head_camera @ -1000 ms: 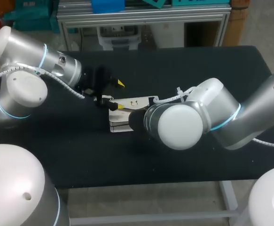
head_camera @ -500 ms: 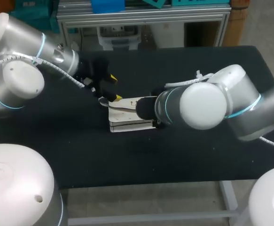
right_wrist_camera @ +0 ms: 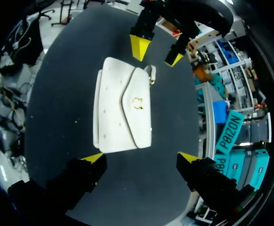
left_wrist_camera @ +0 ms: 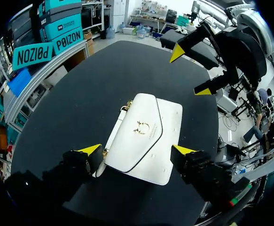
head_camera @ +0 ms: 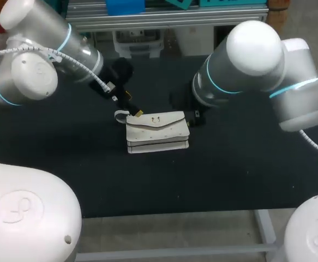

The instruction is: Pick up the bag, open it, inspect its contents, close it, and place it on the opposite side

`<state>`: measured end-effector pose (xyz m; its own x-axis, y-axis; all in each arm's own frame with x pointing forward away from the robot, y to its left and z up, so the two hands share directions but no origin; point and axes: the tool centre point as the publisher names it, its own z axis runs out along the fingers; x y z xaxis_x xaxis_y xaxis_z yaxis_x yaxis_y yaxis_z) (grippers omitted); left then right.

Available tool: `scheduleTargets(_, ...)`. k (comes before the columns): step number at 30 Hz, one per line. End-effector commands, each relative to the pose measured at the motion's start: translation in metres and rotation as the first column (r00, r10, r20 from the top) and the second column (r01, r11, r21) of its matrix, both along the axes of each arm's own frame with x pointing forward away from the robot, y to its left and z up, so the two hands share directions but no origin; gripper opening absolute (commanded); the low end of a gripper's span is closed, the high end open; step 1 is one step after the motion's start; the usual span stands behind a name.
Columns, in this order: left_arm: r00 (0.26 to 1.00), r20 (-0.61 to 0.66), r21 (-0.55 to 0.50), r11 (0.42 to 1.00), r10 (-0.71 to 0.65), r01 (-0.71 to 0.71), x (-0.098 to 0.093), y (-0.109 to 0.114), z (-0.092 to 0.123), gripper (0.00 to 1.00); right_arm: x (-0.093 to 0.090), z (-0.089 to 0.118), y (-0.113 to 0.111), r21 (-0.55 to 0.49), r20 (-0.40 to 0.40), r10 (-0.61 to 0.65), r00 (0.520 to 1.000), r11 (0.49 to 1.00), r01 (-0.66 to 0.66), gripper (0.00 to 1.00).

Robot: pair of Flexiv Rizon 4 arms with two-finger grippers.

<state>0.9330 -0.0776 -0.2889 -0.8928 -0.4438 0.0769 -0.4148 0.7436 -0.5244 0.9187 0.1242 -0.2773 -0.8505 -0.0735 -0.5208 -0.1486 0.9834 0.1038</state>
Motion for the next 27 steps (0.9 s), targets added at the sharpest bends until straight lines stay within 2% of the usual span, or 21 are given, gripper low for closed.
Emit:
scheduleTargets(1, 0.999, -0.044, 0.095, 0.995, 0.005, -0.001, 0.001, -0.003, 0.000, 1.00, 0.003, 0.010, 0.008, -0.113, -0.229, -0.023, 0.973, 0.994, -0.003, 1.00)
scheduleTargets(5, 0.999, -0.048, 0.108, 0.994, 0.017, -0.012, 0.000, 0.003, 0.002, 1.00, 0.006, 0.012, 0.006, -0.144, -0.272, -0.032, 0.962, 0.990, -0.008, 1.00)
scheduleTargets(13, 0.992, -0.101, 0.143, 0.988, 0.072, -0.057, 0.000, 0.014, 0.002, 1.00, 0.012, 0.017, 0.000, -0.131, -0.382, -0.016, 0.924, 0.991, -0.037, 1.00)
scheduleTargets(16, 0.983, -0.152, 0.141, 0.986, 0.107, -0.085, 0.003, 0.018, -0.002, 1.00, 0.016, 0.019, -0.004, -0.134, -0.431, -0.028, 0.902, 0.990, -0.033, 1.00)
scheduleTargets(18, 0.968, -0.165, 0.129, 0.977, 0.191, -0.171, 0.005, 0.022, -0.006, 1.00, 0.018, 0.018, -0.007, -0.131, -0.461, -0.049, 0.886, 0.991, -0.013, 1.00)
scheduleTargets(20, 0.943, -0.193, 0.098, 0.962, 0.270, -0.255, 0.007, 0.024, -0.011, 1.00, 0.021, 0.014, -0.012, -0.066, -0.491, -0.055, 0.869, 0.998, 0.026, 1.00)
scheduleTargets(21, 0.931, -0.206, 0.093, 0.953, 0.301, -0.288, 0.008, 0.025, -0.015, 1.00, 0.021, 0.011, -0.017, 0.005, -0.498, -0.041, 0.866, 0.999, 0.050, 1.00)
scheduleTargets(22, 0.931, -0.205, 0.093, 0.953, 0.302, -0.289, 0.008, 0.025, -0.016, 1.00, 0.020, 0.011, -0.021, 0.042, -0.480, -0.053, 0.875, 0.996, 0.084, 1.00)
scheduleTargets(27, 0.931, -0.205, 0.093, 0.953, 0.302, -0.289, 0.008, 0.025, -0.016, 1.00, 0.020, 0.011, -0.021, 0.042, -0.480, -0.053, 0.875, 0.996, 0.084, 1.00)
